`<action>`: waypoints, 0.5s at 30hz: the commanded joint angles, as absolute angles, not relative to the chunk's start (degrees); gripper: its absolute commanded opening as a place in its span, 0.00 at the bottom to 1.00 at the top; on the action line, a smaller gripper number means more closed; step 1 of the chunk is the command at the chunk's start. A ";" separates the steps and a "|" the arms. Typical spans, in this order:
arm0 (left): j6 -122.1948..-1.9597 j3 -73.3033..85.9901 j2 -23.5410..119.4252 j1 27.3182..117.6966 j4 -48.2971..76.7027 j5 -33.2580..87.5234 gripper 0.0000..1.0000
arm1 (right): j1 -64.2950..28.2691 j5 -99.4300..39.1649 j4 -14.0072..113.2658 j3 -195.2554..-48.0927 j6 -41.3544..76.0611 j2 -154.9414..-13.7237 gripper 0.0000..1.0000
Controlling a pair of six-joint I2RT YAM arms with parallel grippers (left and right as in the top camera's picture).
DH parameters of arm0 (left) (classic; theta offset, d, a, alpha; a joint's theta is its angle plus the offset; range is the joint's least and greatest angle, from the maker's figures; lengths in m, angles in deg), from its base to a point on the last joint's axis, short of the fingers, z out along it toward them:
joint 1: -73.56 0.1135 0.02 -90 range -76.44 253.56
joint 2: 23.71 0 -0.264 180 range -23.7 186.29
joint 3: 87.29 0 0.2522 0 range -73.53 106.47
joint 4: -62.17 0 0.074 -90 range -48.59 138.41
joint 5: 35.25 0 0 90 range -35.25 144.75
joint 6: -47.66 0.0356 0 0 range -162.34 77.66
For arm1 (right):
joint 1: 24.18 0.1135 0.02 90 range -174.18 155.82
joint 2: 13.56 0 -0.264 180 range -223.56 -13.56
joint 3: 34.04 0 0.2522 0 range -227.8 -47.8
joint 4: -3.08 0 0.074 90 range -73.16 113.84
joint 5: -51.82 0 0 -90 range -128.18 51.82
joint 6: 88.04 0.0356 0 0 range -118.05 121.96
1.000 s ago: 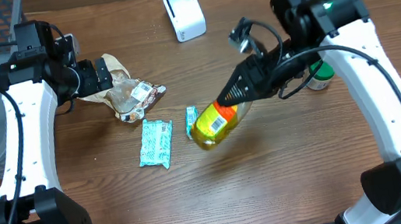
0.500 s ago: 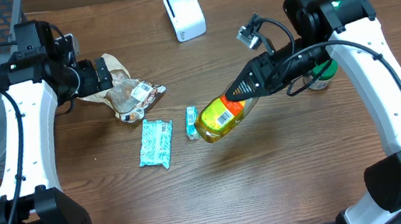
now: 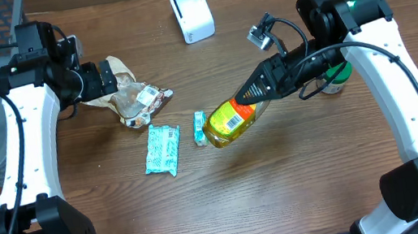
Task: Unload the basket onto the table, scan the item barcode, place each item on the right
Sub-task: 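Lift the yellow bottle with the right gripper and tilt it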
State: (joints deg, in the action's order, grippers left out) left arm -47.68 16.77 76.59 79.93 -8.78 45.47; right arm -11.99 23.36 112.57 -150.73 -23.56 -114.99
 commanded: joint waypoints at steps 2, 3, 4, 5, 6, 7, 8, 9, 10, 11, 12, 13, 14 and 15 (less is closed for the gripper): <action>-45.96 16.88 76.37 79.53 -8.71 44.81 0.99 | -12.04 26.42 112.98 -150.86 -24.04 -114.29 0.32; -45.96 16.88 76.37 79.53 -8.69 44.81 1.00 | -12.04 26.44 113.22 -150.89 -24.04 -114.29 0.32; -45.98 16.88 76.37 79.53 -8.69 44.81 0.99 | -12.04 26.44 113.53 -150.86 -24.04 -114.29 0.32; -45.96 16.88 76.37 79.53 -8.71 44.81 0.99 | -12.04 26.44 113.92 -150.86 -24.02 -114.29 0.33; -45.98 16.88 76.37 79.53 -8.71 44.81 0.99 | -12.04 26.29 113.92 -150.86 -23.54 -114.29 0.32; -45.98 16.88 76.37 79.53 -8.71 44.81 1.00 | -12.04 26.23 113.92 -150.86 -23.34 -114.29 0.32; -45.98 16.88 76.37 79.53 -8.71 44.81 0.99 | -12.04 26.20 113.92 -150.86 -23.15 -114.29 0.33; -45.96 16.88 76.37 79.53 -8.71 44.81 0.99 | -12.04 26.20 113.92 -150.86 -23.15 -114.29 0.33; -45.98 16.88 76.37 79.53 -8.71 44.81 1.00 | -12.04 26.09 113.92 -150.86 -22.91 -114.29 0.33; -45.96 16.88 76.37 79.53 -8.71 44.81 1.00 | -12.04 25.48 113.92 -150.86 -21.86 -114.29 0.33; -45.96 16.88 76.37 79.53 -8.69 44.81 1.00 | -11.99 24.24 113.92 -150.86 -20.15 -114.29 0.33; -45.98 16.88 76.37 79.53 -8.69 44.81 1.00 | -11.93 22.84 113.92 -150.86 -18.43 -114.27 0.33; -45.96 16.88 76.37 79.53 -8.71 44.81 0.99 | -11.88 21.22 113.92 -150.86 -16.44 -114.27 0.32; -45.96 16.88 76.37 79.53 -8.71 44.81 1.00 | -11.88 20.08 113.92 -150.86 -15.28 -114.27 0.32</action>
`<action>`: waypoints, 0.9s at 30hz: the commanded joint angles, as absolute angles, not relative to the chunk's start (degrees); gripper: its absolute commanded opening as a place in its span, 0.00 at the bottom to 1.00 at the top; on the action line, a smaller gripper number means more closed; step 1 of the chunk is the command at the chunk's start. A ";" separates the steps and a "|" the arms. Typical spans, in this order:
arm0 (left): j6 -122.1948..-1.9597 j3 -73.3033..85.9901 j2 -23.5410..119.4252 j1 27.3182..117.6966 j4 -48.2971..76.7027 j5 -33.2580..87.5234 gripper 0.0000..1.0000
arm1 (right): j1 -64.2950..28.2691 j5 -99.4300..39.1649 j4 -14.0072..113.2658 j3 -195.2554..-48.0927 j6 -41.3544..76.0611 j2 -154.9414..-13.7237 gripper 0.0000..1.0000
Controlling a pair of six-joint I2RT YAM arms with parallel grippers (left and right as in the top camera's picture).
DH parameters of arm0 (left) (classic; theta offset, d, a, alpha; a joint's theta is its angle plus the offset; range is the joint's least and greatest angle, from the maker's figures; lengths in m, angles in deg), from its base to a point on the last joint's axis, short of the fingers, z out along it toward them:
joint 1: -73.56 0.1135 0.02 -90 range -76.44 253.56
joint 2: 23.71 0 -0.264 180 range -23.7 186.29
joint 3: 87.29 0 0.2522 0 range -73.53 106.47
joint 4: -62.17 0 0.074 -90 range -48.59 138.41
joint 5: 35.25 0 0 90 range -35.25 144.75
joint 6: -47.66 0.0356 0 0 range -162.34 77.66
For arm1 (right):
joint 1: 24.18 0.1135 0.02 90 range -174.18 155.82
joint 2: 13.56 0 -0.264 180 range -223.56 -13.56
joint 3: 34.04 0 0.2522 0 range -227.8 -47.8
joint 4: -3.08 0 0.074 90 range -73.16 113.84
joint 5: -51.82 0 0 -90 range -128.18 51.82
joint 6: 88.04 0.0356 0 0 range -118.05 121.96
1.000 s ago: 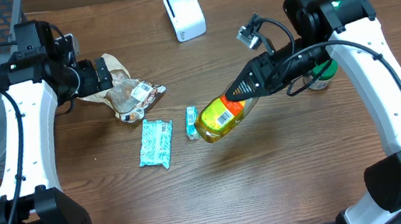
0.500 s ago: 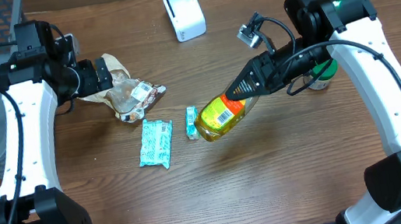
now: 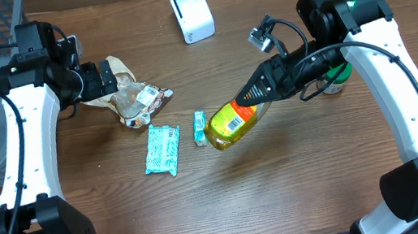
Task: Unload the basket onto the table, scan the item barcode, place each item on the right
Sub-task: 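Lift the yellow bottle with the right gripper and tilt it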
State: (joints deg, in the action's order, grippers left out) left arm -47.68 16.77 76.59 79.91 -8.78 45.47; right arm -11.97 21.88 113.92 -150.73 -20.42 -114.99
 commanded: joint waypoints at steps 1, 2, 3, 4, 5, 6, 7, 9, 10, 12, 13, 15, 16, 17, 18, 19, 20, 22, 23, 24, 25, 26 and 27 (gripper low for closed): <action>-45.96 16.88 76.37 79.53 -8.71 44.81 1.00 | -11.88 19.43 113.92 -150.86 -14.56 -114.16 0.32; -45.96 16.88 76.37 79.53 -8.71 44.81 0.99 | -11.88 19.32 113.92 -150.86 -14.47 -114.05 0.32; -45.96 16.88 76.37 79.53 -8.71 44.81 0.99 | -11.88 19.30 113.92 -150.86 -14.08 -113.78 0.32; -45.96 16.88 76.37 79.53 -8.71 44.81 1.00 | -11.88 19.32 113.92 -150.86 -13.75 -113.46 0.32; -45.96 16.88 76.37 79.53 -8.71 44.81 1.00 | -11.88 19.30 113.92 -150.86 -13.33 -113.15 0.32; -45.96 16.88 76.37 79.53 -8.71 44.81 1.00 | -11.88 19.32 113.92 -150.86 -13.16 -112.63 0.32; -45.98 16.88 76.37 79.53 -8.71 44.81 0.99 | -11.88 19.30 113.92 -150.86 -13.01 -112.21 0.32; -45.96 16.88 76.37 79.53 -8.69 44.81 1.00 | -11.82 19.30 113.92 -150.86 -13.01 -111.01 0.32; -45.96 16.88 76.37 79.53 -8.71 44.81 1.00 | -11.73 19.30 113.92 -150.86 -13.03 -110.44 0.32; -45.98 16.88 76.37 79.53 -8.71 44.81 1.00 | -11.44 19.30 113.92 -150.86 -13.03 -109.30 0.32; -45.96 16.88 76.37 79.53 -8.71 44.81 0.99 | -11.31 19.30 113.92 -150.86 -13.01 -108.95 0.32; -45.96 16.88 76.37 79.53 -8.71 44.81 1.00 | -11.05 19.32 113.92 -150.86 -13.01 -108.12 0.32; -45.96 16.88 76.37 79.53 -8.71 44.81 1.00 | -11.05 19.32 113.92 -150.86 -13.01 -107.88 0.32; -45.98 16.88 76.37 79.53 -8.71 44.81 1.00 | -11.07 19.30 113.92 -150.86 -13.01 -107.71 0.32; -45.96 16.88 76.37 79.53 -8.71 44.81 1.00 | -11.07 19.32 113.92 -150.86 -13.01 -107.60 0.32; -45.96 16.88 76.37 79.53 -8.71 44.81 1.00 | -11.07 19.32 113.92 -150.86 -13.01 -107.58 0.32; -45.96 16.88 76.37 79.53 -8.71 44.81 1.00 | -11.07 19.32 113.92 -150.86 -13.01 -107.58 0.32; -45.98 16.88 76.37 79.53 -8.71 44.81 0.99 | -11.05 19.32 113.92 -150.86 -13.01 -107.58 0.32; -45.98 16.88 76.37 79.53 -8.71 44.81 1.00 | -11.07 19.32 113.92 -150.86 -13.03 -107.58 0.32; -45.96 16.88 76.37 79.53 -8.69 44.81 1.00 | -11.07 19.32 113.92 -150.86 -13.05 -107.58 0.32; -45.96 16.88 76.37 79.53 -8.71 44.81 1.00 | -11.07 19.32 113.90 -150.86 -13.05 -107.58 0.32; -45.96 16.88 76.37 79.53 -8.71 44.81 0.99 | -11.07 19.30 113.90 -150.86 -13.14 -107.58 0.32; -45.96 16.88 76.37 79.53 -8.69 44.81 0.99 | -11.07 19.28 113.88 -150.86 -13.42 -107.58 0.32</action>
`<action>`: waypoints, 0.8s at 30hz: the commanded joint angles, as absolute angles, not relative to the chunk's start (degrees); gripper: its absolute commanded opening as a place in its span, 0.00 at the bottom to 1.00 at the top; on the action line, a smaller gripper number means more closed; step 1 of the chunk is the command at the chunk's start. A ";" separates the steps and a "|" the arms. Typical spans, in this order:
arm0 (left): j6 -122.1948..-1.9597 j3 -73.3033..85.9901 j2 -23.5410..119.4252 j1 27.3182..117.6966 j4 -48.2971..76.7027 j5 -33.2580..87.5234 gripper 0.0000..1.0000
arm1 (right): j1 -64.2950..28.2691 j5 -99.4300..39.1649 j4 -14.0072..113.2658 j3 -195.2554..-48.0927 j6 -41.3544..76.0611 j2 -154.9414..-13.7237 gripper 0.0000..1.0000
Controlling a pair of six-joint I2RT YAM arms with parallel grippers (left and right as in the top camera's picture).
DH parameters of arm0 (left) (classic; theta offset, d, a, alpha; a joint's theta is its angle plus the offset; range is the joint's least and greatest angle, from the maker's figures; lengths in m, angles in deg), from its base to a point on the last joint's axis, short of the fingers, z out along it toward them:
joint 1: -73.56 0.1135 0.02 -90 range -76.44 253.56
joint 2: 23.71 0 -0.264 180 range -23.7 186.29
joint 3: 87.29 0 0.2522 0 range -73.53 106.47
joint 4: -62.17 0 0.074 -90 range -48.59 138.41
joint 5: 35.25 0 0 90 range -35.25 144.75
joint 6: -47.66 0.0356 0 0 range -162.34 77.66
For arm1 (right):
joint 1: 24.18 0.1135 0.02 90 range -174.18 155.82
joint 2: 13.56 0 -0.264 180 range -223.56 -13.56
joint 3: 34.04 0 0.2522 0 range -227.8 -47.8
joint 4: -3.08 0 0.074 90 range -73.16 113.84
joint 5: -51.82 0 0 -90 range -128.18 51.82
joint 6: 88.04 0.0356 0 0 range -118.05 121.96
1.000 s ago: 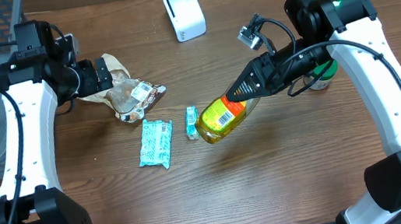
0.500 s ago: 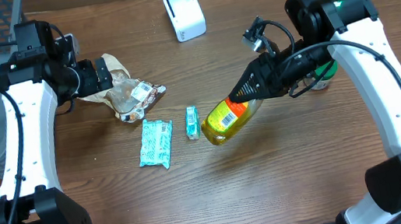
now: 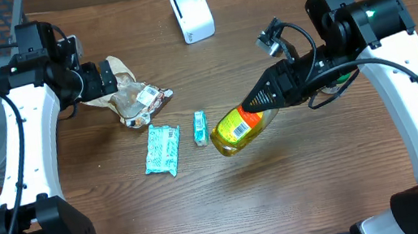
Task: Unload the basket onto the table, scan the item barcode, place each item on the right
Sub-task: 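Lift the yellow bottle with the right gripper and tilt it, then carry the bottle up to the white scanner with the right gripper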
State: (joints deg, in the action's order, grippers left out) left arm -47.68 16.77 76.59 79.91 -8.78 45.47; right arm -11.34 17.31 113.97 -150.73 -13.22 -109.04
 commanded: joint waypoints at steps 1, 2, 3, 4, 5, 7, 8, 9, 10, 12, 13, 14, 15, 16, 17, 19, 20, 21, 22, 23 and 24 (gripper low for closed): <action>-45.96 16.88 76.37 79.53 -8.71 44.81 1.00 | -11.07 19.17 113.77 -150.86 -13.55 -107.58 0.32; -45.96 16.88 76.37 79.53 -8.71 44.81 1.00 | -11.07 18.79 113.33 -150.86 -13.46 -107.58 0.32; -45.98 16.88 76.37 79.53 -8.71 44.81 1.00 | -11.07 18.25 111.98 -150.86 -13.46 -107.58 0.32; -45.96 16.88 76.37 79.53 -8.71 44.81 0.99 | -11.07 17.94 111.23 -150.86 -13.49 -107.58 0.32; -45.98 16.88 76.37 79.53 -8.71 44.81 0.99 | -11.05 17.02 109.48 -150.86 -13.44 -107.58 0.32; -45.96 16.88 76.37 79.53 -8.71 44.81 1.00 | -11.05 14.12 105.66 -150.86 -12.68 -107.60 0.32; -45.96 16.88 76.37 79.53 -8.71 44.81 1.00 | -11.05 12.74 104.02 -150.86 -11.91 -107.60 0.31; -45.96 16.88 76.37 79.53 -8.69 44.81 0.99 | -11.05 11.45 102.47 -150.86 -10.65 -107.60 0.31; -45.96 16.88 76.37 79.53 -8.71 44.81 1.00 | -11.05 9.99 100.94 -150.86 -9.20 -107.60 0.31; -45.96 16.88 76.37 79.53 -8.71 44.81 1.00 | -11.05 6.29 97.35 -150.86 -6.71 -107.60 0.31; -45.98 16.88 76.37 79.53 -8.71 44.79 1.00 | -11.05 4.39 95.85 -150.86 -6.34 -107.62 0.31; -45.96 16.88 76.37 79.53 -8.71 44.84 1.00 | -11.05 2.77 94.77 -150.86 -5.40 -107.64 0.32; -45.96 16.88 76.37 79.53 -8.71 44.81 1.00 | -11.05 -0.20 92.85 -150.86 -2.60 -107.64 0.32; -45.96 16.88 76.37 79.53 -8.71 44.81 0.99 | -11.05 -4.53 89.94 -150.95 2.51 -107.64 0.33; -45.98 16.88 76.37 79.53 -8.71 44.81 1.00 | -11.05 -5.99 88.35 -151.21 4.68 -107.64 0.35; -45.96 16.88 76.37 79.53 -8.71 44.81 0.99 | -11.05 -6.21 86.51 -152.70 6.58 -107.77 0.35; -45.98 16.88 76.37 79.51 -8.71 44.81 1.00 | -11.05 -6.21 86.23 -154.03 7.36 -107.86 0.36; -45.98 16.88 76.37 79.53 -8.69 44.81 1.00 | -11.05 -6.32 86.01 -155.41 7.98 -107.97 0.36; -45.98 16.88 76.37 79.53 -8.71 44.81 1.00 | -11.05 -6.60 85.90 -156.61 8.17 -108.04 0.36; -45.96 16.88 76.37 79.53 -8.71 44.81 1.00 | -11.01 -7.39 85.86 -158.08 8.33 -108.15 0.35; -45.98 16.88 76.37 79.53 -8.71 44.81 0.99 | -10.88 -8.79 85.77 -159.19 9.05 -108.19 0.35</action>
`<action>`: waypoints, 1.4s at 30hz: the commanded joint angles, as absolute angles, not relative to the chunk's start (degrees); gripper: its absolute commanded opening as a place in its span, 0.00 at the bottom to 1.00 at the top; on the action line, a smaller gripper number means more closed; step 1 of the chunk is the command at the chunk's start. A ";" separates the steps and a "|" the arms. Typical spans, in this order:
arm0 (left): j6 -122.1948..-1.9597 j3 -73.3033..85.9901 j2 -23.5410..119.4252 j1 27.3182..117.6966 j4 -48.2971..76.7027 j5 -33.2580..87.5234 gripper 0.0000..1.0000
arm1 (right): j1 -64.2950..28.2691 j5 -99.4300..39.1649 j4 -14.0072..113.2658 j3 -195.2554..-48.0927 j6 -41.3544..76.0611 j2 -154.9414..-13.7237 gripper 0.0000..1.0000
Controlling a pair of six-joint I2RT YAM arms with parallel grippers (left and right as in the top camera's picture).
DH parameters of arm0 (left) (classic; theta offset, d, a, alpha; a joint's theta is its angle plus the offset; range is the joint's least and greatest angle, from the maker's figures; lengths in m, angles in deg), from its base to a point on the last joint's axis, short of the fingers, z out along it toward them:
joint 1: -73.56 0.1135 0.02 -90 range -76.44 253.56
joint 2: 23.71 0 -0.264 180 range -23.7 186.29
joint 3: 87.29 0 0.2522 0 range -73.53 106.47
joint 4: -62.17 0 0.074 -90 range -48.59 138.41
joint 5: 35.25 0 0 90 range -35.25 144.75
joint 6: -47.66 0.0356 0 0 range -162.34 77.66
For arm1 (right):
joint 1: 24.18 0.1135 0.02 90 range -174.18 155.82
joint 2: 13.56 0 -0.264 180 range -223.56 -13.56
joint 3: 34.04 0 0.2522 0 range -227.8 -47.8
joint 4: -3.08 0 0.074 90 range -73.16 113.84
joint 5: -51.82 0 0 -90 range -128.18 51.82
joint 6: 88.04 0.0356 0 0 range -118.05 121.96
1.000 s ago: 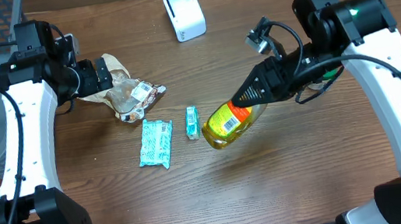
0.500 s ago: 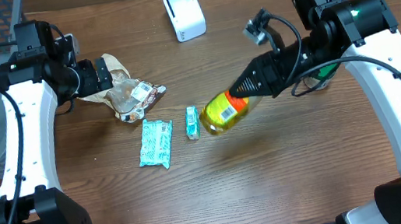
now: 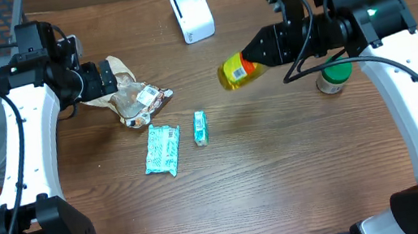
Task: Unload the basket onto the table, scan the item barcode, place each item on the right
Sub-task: 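Carry the bottle up to the white scanner with the right gripper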
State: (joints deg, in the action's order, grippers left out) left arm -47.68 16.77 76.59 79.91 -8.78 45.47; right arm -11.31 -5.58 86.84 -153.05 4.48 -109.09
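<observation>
In the overhead view my right gripper (image 3: 254,55) is shut on the neck end of a yellow bottle (image 3: 236,71) with a red-and-white barcode label, holding it on its side in the air, base pointing left. The white scanner (image 3: 192,13) stands at the back, up and left of the bottle. My left gripper (image 3: 108,78) rests at a crumpled brown snack bag (image 3: 134,99) on the left; its fingers are hidden by the arm.
A teal packet (image 3: 162,149) and a small green packet (image 3: 200,126) lie mid-table. A green-capped jar (image 3: 334,76) stands under my right arm. A grey mesh basket fills the left edge.
My right gripper has gone up and toward the back with the yellow bottle, from beside the small green packet to a spot right of the scanner. The left arm is unchanged.
My right gripper held the yellow bottle low beside the small green packet at the first two moments. Then the bottle was a little to the right, its label still up. Now it hangs higher and nearer the scanner. My left arm stayed at the snack bag throughout.
</observation>
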 commanded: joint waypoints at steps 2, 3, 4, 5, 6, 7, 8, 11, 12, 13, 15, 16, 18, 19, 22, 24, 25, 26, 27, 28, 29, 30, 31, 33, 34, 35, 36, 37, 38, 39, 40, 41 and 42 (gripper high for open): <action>-45.96 16.88 76.37 79.53 -8.71 44.81 1.00 | -9.48 -14.76 85.20 -161.16 10.75 -108.23 0.33; -45.98 16.88 76.37 79.53 -8.69 44.81 1.00 | -8.36 -17.71 84.74 -161.60 10.75 -108.23 0.33; -45.96 16.88 76.37 79.53 -8.69 44.81 0.99 | -6.81 -21.36 83.85 -161.62 10.73 -108.23 0.33; -45.96 16.88 76.37 79.53 -8.69 44.81 1.00 | -5.04 -25.18 82.95 -161.57 10.73 -108.39 0.33; -45.96 16.88 76.37 79.53 -8.71 44.81 0.99 | -3.42 -28.48 82.14 -161.55 10.71 -108.80 0.33; -45.96 16.88 76.37 79.53 -8.69 44.81 0.99 | -1.50 -32.39 81.14 -161.53 10.69 -109.37 0.33; -45.98 16.88 76.37 79.53 -8.71 44.81 0.99 | 0.14 -36.24 80.02 -161.51 10.67 -110.22 0.34; -45.98 16.88 76.37 79.53 -8.69 44.81 1.00 | 3.59 -45.09 76.31 -161.51 10.45 -113.22 0.36; -45.96 16.88 76.37 79.51 -8.71 44.81 1.00 | 4.18 -46.69 74.95 -161.51 10.45 -114.22 0.36; -45.96 16.88 76.37 79.53 -8.69 44.81 1.00 | 4.62 -47.83 73.51 -161.51 10.45 -115.29 0.36; -45.98 16.88 76.37 79.53 -8.71 44.81 1.00 | 5.06 -48.22 70.32 -161.49 10.47 -117.61 0.38; -45.96 16.88 76.37 79.53 -8.71 44.81 1.00 | 5.08 -48.22 69.07 -161.49 10.49 -118.64 0.40; -45.96 16.88 76.37 79.53 -8.71 44.81 0.99 | 5.06 -48.22 67.80 -161.49 10.49 -120.32 0.53; -45.96 16.88 76.37 79.53 -8.71 44.81 0.99 | 5.06 -48.11 67.50 -161.49 10.51 -120.95 0.54; -45.96 16.88 76.37 79.53 -8.69 44.81 1.00 | 4.95 -48.22 64.96 -161.49 10.51 -122.48 0.29; -45.98 16.88 76.37 79.53 -8.69 44.81 0.99 | 4.97 -48.22 63.06 -161.49 10.47 -123.01 0.24; -45.98 16.88 76.37 79.53 -8.69 44.81 1.00 | 4.97 -48.24 62.03 -161.49 10.29 -123.55 0.24; -45.96 16.88 76.37 79.53 -8.69 44.81 1.00 | 4.97 -48.24 61.90 -161.49 9.64 -123.75 0.25; -45.96 16.88 76.37 79.53 -8.71 44.81 0.99 | 4.97 -48.26 62.08 -161.49 8.46 -124.01 0.31; -45.96 16.88 76.37 79.53 -8.71 44.84 0.99 | 4.97 -48.26 62.80 -161.49 7.65 -124.30 0.36; -45.98 16.88 76.37 79.53 -8.71 44.81 1.00 | 4.97 -48.24 63.52 -161.46 7.71 -124.39 0.38; -45.96 16.88 76.37 79.53 -8.69 44.81 1.00 | 4.88 -48.24 63.98 -161.38 7.82 -124.54 0.40; -45.96 16.88 76.37 79.53 -8.67 44.81 1.00 | 4.79 -48.24 64.31 -161.27 8.00 -124.74 0.46; -45.96 16.88 76.37 79.53 -8.65 44.81 1.00 | 4.69 -48.24 64.48 -160.66 8.00 -124.91 0.51; -45.96 16.88 76.37 79.53 -8.65 44.81 0.99 | 4.55 -48.26 64.55 -160.26 8.22 -124.91 0.51; -45.98 16.88 76.37 79.53 -8.65 44.81 1.00 | 4.31 -48.37 64.83 -159.78 9.75 -124.91 0.53; -45.98 16.88 76.37 79.51 -8.67 44.81 1.00 | 4.03 -48.72 65.20 -159.50 11.61 -124.91 0.56; -45.96 16.88 76.37 79.53 -8.65 44.81 1.00 | 3.46 -48.66 65.81 -159.26 13.75 -124.91 0.59; -45.96 16.88 76.37 79.53 -8.67 44.81 0.99 | 2.83 -48.66 66.47 -159.13 15.89 -124.91 0.61; -45.96 16.88 76.37 79.53 -8.65 44.81 1.00 | 2.02 -48.59 67.21 -159.13 17.83 -124.93 0.62; -45.98 16.88 76.37 79.53 -8.67 44.81 1.00 | 1.10 -48.35 67.83 -159.13 19.74 -125.02 0.62; -45.96 16.88 76.37 79.53 -8.67 44.81 0.99 | 0.27 -47.74 68.20 -159.13 20.89 -125.06 0.62; -45.98 16.88 76.37 79.53 -8.65 44.81 0.99 | -0.58 -46.45 68.28 -159.13 21.64 -125.15 0.62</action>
